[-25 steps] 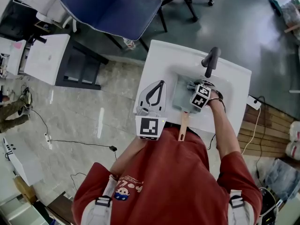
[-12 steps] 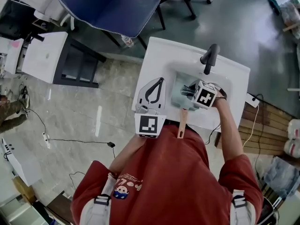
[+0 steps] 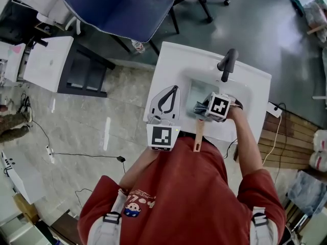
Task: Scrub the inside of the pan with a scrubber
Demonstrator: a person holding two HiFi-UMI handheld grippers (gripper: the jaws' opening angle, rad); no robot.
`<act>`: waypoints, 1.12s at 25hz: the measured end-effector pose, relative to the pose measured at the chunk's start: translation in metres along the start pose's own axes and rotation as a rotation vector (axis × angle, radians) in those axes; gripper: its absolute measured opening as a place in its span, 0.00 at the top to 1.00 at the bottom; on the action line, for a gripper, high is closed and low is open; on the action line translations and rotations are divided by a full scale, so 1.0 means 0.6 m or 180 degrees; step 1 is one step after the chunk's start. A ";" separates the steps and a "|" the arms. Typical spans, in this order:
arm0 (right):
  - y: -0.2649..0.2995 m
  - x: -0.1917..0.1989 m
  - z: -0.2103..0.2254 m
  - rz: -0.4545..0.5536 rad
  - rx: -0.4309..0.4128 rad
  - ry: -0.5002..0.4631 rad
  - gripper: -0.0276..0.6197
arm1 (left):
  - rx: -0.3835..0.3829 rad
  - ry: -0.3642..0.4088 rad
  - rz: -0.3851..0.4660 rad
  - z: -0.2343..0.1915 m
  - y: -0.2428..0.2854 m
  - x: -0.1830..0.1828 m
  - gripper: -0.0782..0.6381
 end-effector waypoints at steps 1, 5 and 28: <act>0.004 -0.003 -0.004 0.0032 -0.0054 -0.0009 0.72 | 0.0001 -0.0001 -0.0005 0.000 0.000 0.001 0.87; 0.016 -0.002 -0.004 0.0037 -0.0224 0.0042 0.73 | 0.0000 -0.0006 -0.0016 0.000 0.000 0.004 0.87; 0.037 -0.008 0.054 -0.0097 0.0307 -0.0030 0.73 | 0.0031 -0.0004 -0.0034 0.003 0.003 0.006 0.87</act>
Point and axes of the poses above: the fingertips, and each gripper's own axes: y forward along the fingers, z to its right, x out of its underside, the point moved 1 cm from there along -y, backward along the fingers, and after that the axes turned 7 degrees about -z, right-handed, at the moved point
